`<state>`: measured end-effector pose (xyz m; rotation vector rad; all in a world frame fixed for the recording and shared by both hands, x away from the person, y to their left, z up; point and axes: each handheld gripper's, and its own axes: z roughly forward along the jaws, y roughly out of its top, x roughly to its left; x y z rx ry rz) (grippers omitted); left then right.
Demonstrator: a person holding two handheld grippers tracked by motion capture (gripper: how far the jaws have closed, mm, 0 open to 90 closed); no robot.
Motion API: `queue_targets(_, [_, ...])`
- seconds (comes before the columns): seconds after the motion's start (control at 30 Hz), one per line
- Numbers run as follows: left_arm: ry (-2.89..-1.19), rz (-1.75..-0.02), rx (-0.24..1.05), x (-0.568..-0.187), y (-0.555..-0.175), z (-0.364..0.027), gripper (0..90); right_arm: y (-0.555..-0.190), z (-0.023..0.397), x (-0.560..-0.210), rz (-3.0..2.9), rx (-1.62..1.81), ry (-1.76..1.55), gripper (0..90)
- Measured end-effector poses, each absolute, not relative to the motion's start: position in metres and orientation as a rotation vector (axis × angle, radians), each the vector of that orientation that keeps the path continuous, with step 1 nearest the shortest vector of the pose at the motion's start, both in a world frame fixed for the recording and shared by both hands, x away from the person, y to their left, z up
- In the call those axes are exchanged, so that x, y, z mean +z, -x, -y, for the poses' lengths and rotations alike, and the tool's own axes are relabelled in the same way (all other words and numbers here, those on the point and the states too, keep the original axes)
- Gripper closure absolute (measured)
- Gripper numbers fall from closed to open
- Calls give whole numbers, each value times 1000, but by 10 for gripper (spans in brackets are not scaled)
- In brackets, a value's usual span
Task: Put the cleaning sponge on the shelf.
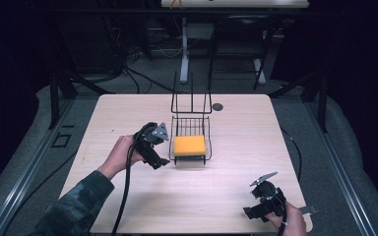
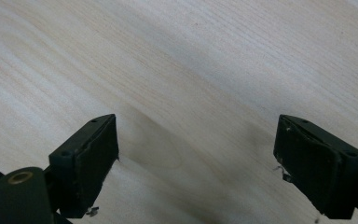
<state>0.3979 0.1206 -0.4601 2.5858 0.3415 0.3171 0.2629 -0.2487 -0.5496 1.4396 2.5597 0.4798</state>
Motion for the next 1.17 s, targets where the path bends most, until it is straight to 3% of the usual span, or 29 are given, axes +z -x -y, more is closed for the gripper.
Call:
queue_targets(0.77, [-2650, -452, 217, -507, -334, -159, 22, -263, 247, -551, -2566, 472, -1426, 133])
queue_targets(1.17, [-2657, -512, 184, -526, -330, -168, 27, -263, 247, -550, -2564, 471, -1431, 133])
